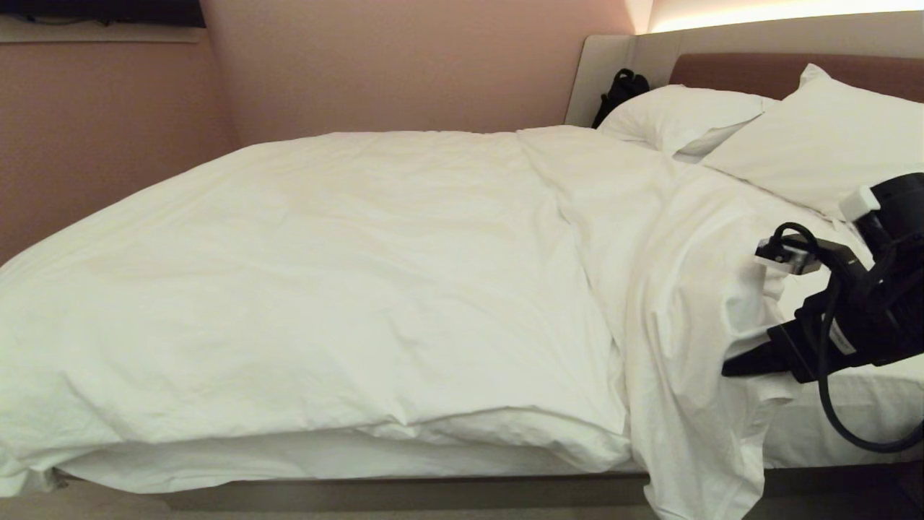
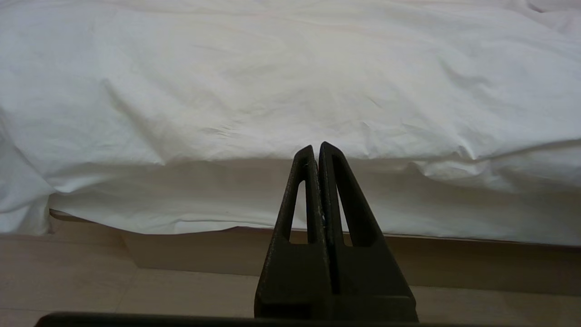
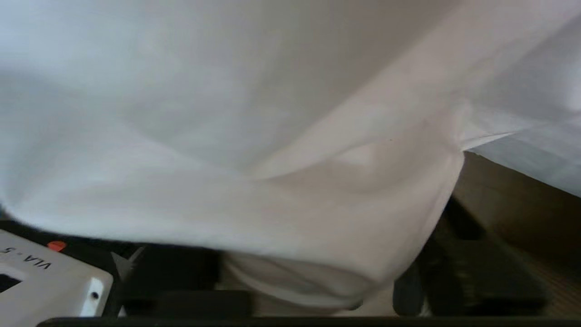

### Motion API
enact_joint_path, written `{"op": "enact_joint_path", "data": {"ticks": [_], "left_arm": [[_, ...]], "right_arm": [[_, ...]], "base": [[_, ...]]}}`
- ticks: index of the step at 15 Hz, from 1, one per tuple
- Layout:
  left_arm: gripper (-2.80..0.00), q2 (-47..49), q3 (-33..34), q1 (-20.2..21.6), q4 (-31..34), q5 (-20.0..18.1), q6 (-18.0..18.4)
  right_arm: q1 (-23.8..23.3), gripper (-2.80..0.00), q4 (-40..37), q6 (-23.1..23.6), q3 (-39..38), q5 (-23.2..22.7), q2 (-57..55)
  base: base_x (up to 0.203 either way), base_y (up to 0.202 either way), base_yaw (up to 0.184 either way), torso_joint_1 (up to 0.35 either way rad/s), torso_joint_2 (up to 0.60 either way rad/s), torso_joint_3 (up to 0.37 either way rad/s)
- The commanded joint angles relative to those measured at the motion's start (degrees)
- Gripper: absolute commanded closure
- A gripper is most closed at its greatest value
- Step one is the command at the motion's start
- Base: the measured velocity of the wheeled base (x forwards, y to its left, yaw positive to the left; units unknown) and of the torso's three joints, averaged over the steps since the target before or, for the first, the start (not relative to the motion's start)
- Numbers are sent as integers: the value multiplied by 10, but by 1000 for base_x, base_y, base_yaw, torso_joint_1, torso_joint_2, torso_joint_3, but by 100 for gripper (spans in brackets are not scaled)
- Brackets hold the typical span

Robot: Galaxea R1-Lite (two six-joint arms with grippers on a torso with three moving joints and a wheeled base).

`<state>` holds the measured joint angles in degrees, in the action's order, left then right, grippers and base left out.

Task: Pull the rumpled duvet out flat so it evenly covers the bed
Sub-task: Flatten the corners of the folded blanket

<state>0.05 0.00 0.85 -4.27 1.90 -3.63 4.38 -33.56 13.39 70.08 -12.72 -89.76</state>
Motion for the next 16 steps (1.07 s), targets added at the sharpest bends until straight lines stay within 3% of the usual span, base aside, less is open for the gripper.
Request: {"op": "enact_joint_path", "data": {"ticks": [1,4,10,16], "left_arm": [[0,0,0,0,0,0,-1],[0,0,0,0,0,0,-1],[0,0,0,0,0,0,-1],[0,0,0,0,0,0,-1]], "right_arm": [[0,0,0,1,1,-6,3],[0,0,0,-8,5,-7,4],[-20,0,-6,-75,60,-20,98],[-123,0,-7,-142,177,-16,165]], "base": [[0,0,0,0,0,0],[0,0,0,0,0,0],[0,0,0,0,0,0],[0,0,0,0,0,0]]}}
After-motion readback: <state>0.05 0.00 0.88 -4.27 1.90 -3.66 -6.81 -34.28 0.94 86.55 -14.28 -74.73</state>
